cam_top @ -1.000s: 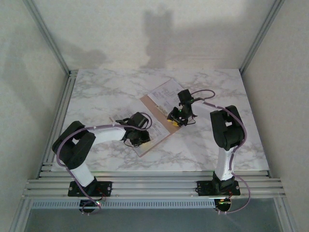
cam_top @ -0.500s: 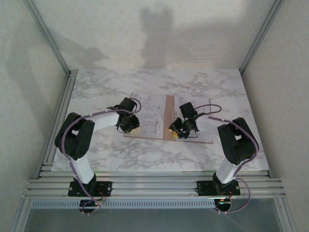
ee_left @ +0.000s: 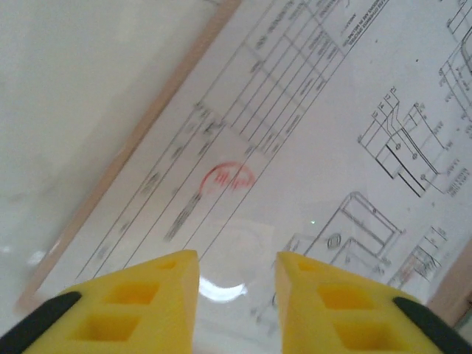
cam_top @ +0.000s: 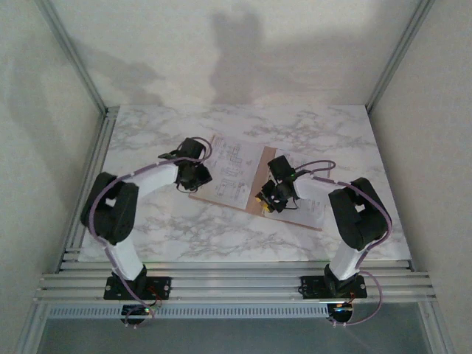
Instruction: Put the files into the folder
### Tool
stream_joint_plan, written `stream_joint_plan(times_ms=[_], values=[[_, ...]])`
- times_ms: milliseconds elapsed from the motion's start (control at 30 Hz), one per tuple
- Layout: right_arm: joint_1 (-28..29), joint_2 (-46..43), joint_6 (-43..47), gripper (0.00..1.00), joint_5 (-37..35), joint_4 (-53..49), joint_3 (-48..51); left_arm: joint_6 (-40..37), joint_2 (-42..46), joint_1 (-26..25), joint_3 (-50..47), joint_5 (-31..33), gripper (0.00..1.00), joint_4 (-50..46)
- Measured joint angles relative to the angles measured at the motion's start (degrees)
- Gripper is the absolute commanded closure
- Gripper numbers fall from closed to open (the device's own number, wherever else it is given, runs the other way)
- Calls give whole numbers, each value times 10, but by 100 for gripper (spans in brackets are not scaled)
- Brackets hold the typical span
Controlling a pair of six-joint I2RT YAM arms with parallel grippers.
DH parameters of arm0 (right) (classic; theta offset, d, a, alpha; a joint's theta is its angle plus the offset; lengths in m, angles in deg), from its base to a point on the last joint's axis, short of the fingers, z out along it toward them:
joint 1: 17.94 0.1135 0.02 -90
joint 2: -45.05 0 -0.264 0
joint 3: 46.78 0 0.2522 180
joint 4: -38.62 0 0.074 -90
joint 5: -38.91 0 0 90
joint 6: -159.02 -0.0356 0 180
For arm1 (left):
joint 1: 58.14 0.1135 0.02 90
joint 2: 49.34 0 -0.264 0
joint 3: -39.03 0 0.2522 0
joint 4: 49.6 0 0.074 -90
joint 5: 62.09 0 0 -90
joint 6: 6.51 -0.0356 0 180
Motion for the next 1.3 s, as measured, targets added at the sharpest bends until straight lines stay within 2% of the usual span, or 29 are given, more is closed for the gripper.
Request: stream_joint_plan(times_ms=[167,333,600,1000,1300], values=[[0,6,0,69,0,-11,-8,5,63,43,-40,-2,61,-5],[0,13,3,70,0,-28,-20,-19,59,78,-62,-26,55,-8],[0,21,5,70,-2,-45,-33,-79,11,76,-61,-72,52,-8],[0,23,5,71,-1,-48,-35,-156,-20,59,-36,-59,49,-31],[0,30,5,71,0,-57,-44,-159,-15,36,-34,-33,49,-26]])
